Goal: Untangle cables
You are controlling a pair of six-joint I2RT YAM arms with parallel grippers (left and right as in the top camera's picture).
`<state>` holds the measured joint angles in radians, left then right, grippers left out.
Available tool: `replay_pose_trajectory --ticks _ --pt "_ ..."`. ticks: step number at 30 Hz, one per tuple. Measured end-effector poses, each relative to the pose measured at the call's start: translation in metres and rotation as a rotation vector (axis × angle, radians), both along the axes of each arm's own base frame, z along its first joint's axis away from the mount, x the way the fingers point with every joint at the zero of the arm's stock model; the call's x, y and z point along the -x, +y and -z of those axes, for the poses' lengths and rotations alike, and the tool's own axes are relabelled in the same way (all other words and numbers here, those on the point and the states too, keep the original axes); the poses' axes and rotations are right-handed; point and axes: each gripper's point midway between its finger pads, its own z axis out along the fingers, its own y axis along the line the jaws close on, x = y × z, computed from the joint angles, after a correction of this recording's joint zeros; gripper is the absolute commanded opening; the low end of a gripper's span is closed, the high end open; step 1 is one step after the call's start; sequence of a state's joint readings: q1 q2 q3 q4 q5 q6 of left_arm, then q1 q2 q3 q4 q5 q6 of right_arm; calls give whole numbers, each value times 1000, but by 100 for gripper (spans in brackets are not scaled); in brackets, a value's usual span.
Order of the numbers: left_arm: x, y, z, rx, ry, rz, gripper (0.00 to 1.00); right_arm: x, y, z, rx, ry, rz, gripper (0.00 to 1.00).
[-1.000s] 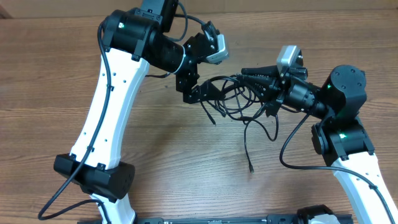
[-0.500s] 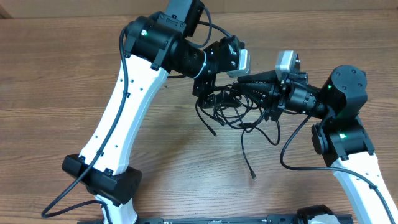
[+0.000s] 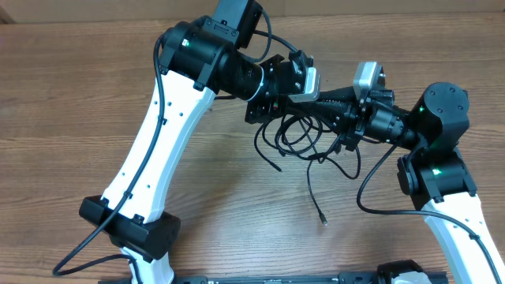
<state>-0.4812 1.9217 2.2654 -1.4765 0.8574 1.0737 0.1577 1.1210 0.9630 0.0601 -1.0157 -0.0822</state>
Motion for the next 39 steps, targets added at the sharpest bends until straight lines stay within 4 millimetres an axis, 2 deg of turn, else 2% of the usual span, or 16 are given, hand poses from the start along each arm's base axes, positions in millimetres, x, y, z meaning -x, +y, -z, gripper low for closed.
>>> replay_pose_trajectory --ticks 1,2,3,5,6,7,11,15,23,29,35,39 --pt "0 0 0 0 0 0 4 0 0 0 0 -1 1 6" --pt "0 0 0 0 0 0 4 0 0 0 0 0 1 29" --pt "0 0 0 0 0 0 4 0 0 0 0 0 2 40" --pt "0 0 0 1 1 1 4 0 0 0 -1 -1 2 52" --pt "1 -1 -1 3 -2 4 4 0 1 0 0 1 -2 65" --pt "2 -2 -1 2 -3 7 4 1 1 0 0 1 -5 68" --pt "-1 -1 1 -9 -14 0 4 5 3 0 -2 2 -27 89" --pt "-2 -1 2 -16 -18 -3 4 7 4 1 -1 14 -38 100" --pt "-4 2 6 -42 -30 -15 4 5 3 11 10 76 -22 100" --pt "-6 17 21 -146 -20 -56 4 -11 -6 20 25 112 88 100" --pt "-19 32 30 -220 -28 -129 4 -32 -41 34 35 186 225 100" --pt "-33 50 31 -235 1 -216 4 -32 -64 42 42 215 241 100"
